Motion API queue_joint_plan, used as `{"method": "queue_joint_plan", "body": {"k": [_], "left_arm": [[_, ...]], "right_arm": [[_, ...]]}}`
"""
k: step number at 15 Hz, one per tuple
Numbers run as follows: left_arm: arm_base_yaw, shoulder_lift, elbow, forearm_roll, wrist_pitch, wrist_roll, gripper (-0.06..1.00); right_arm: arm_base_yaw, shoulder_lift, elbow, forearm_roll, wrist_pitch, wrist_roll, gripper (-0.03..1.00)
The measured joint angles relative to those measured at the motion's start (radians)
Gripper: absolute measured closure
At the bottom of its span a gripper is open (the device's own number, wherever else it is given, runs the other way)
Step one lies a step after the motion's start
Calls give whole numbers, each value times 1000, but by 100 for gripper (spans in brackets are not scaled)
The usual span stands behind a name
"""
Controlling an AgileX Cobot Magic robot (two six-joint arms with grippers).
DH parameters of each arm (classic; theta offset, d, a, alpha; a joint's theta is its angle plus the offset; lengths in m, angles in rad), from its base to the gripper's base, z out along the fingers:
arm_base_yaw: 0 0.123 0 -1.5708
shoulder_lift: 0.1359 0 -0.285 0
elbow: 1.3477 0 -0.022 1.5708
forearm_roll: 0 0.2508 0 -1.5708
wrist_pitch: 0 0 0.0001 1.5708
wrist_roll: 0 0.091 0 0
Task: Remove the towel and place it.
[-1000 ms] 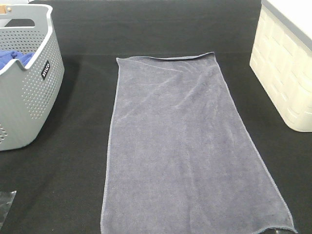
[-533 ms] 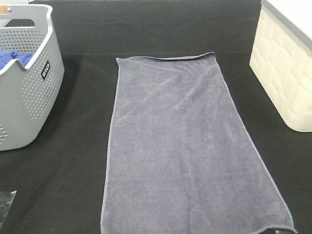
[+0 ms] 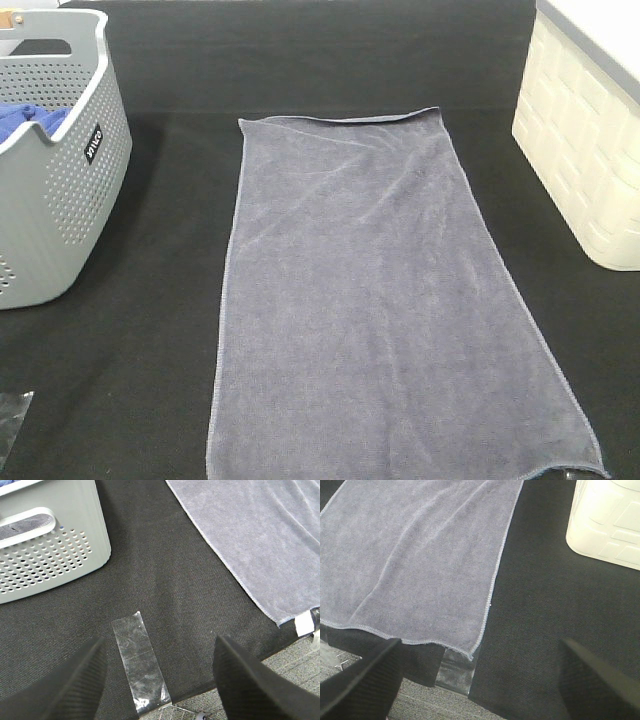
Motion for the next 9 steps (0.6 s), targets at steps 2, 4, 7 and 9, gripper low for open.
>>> {"method": "queue_joint_plan", "body": {"k": [2, 4, 7, 9], "left_arm": [[0, 0, 0, 0, 0, 0, 34], [0, 0, 0, 0, 0, 0, 34], [0, 0, 0, 0, -1, 0, 34], [0, 0, 0, 0, -1, 0, 34]], "right_arm": [[0, 0, 0, -6, -1, 9, 19], [0, 0, 0, -30, -1, 31, 19], [0, 0, 0, -37, -1, 46, 19], [0, 0, 0, -37, -1, 53, 19]]}}
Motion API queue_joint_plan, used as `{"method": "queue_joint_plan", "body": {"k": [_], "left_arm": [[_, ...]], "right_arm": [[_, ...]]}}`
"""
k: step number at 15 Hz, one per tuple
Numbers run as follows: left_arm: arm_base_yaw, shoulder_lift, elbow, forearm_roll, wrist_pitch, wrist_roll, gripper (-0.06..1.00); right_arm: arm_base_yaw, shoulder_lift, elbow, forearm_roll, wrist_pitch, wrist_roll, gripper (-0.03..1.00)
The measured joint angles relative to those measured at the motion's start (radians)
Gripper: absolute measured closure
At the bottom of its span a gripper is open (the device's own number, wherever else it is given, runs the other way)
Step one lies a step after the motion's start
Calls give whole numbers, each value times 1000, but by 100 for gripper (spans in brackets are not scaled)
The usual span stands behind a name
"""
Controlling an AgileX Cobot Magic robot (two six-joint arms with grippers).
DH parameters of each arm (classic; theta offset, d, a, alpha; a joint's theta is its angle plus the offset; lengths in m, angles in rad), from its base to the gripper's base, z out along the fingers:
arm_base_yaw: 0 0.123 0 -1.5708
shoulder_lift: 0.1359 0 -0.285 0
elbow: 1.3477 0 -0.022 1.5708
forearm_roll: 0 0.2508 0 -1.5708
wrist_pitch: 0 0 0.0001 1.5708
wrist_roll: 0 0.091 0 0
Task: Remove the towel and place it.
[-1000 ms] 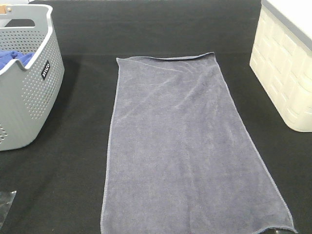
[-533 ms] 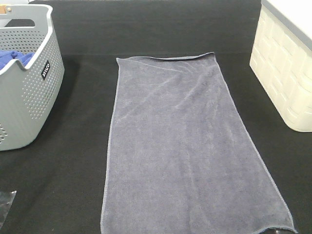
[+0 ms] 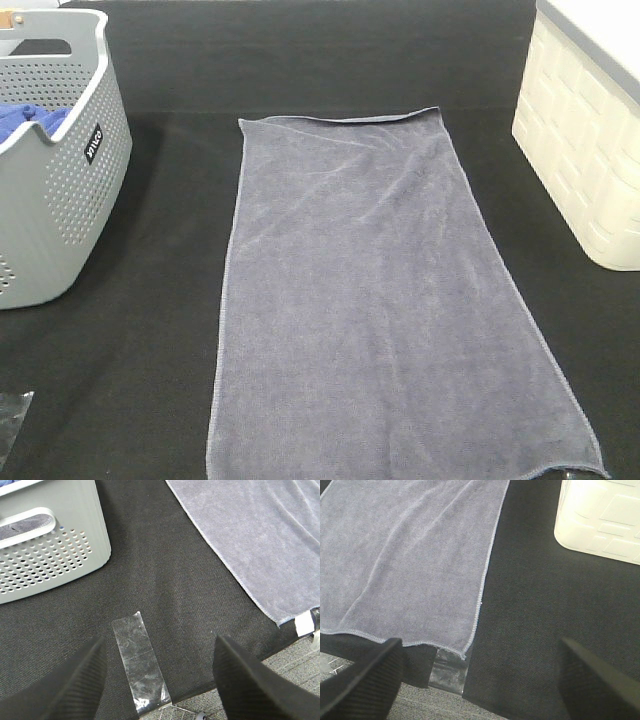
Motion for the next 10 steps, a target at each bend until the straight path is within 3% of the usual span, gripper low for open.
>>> {"method": "queue_joint_plan", "body": {"k": [3, 9, 10], "left_arm": [[5, -4, 0, 0, 0, 0, 34], [215, -67, 0, 0, -3, 0, 34], [215, -67, 0, 0, -3, 0, 34]], "right_arm": [[0, 0, 0, 0, 0, 0, 19], [-4, -5, 0, 0, -1, 0, 19], [-4, -5, 0, 0, -1, 0, 19]]}}
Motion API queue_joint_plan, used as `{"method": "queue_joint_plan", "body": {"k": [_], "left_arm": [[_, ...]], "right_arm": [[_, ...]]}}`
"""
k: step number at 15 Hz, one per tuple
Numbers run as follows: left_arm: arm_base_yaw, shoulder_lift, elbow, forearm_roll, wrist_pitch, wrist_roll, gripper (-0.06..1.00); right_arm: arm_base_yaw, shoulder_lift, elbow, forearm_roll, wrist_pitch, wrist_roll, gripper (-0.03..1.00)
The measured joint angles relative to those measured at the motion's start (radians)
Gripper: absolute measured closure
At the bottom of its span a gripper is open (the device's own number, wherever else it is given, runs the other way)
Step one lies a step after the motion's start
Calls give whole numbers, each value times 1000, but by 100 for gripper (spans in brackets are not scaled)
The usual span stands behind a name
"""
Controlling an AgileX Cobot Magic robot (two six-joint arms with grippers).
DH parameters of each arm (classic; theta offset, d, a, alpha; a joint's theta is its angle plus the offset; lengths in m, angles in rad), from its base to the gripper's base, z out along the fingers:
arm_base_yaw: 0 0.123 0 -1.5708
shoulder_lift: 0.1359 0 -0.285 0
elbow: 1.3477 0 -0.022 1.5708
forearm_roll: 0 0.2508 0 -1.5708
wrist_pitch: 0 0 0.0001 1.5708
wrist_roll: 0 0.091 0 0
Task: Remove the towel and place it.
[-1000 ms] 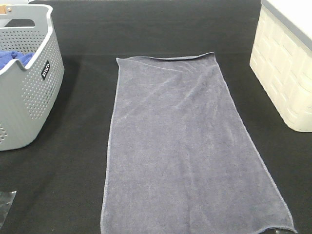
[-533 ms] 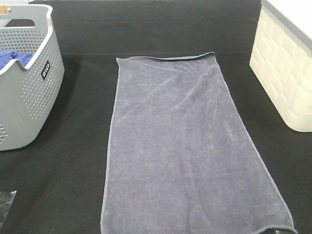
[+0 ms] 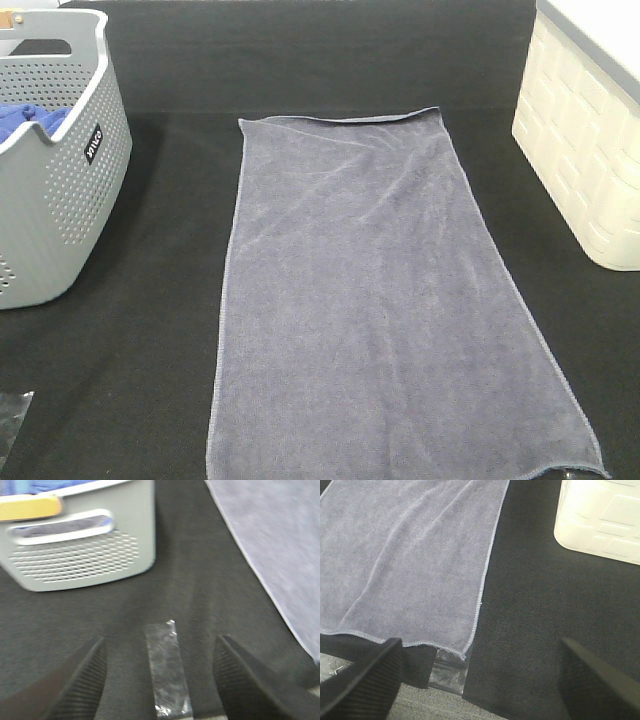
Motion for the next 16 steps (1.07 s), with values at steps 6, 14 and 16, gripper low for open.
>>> {"method": "queue_joint_plan", "body": {"k": [6, 14, 16], "left_arm": [[35, -120, 0, 0, -1, 0, 34], [35, -120, 0, 0, -1, 0, 34], [35, -120, 0, 0, -1, 0, 34]], "right_arm": [[-204, -189, 0, 3, -2, 0, 19], [-205, -219, 3, 7, -2, 0, 19], [-205, -219, 3, 7, -2, 0, 19]]}}
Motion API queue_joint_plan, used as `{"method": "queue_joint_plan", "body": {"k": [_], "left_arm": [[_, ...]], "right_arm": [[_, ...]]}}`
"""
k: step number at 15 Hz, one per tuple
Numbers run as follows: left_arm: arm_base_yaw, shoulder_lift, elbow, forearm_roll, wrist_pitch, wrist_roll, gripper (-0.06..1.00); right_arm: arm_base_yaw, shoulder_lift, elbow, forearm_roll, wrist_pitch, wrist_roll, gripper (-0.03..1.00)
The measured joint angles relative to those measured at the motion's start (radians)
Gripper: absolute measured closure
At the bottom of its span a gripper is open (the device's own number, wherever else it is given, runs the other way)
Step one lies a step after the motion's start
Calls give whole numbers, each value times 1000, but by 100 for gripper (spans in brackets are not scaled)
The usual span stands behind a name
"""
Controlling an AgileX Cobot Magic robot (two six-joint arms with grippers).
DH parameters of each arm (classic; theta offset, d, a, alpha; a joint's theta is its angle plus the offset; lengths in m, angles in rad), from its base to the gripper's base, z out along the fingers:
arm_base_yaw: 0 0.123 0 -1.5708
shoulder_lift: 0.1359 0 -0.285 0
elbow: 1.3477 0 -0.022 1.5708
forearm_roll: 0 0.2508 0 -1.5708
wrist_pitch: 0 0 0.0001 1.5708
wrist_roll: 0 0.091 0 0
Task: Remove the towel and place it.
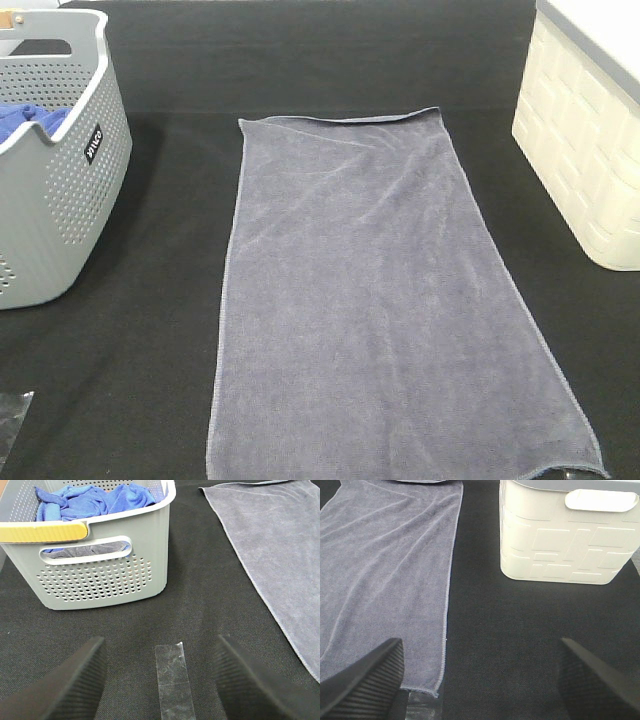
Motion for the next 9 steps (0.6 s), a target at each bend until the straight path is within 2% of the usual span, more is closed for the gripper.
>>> {"method": "queue_joint_plan", "body": {"k": [9], "left_arm": [[0, 0, 0, 0, 0, 0, 34]], "right_arm": [[0, 0, 0, 0, 0, 0, 19]]}}
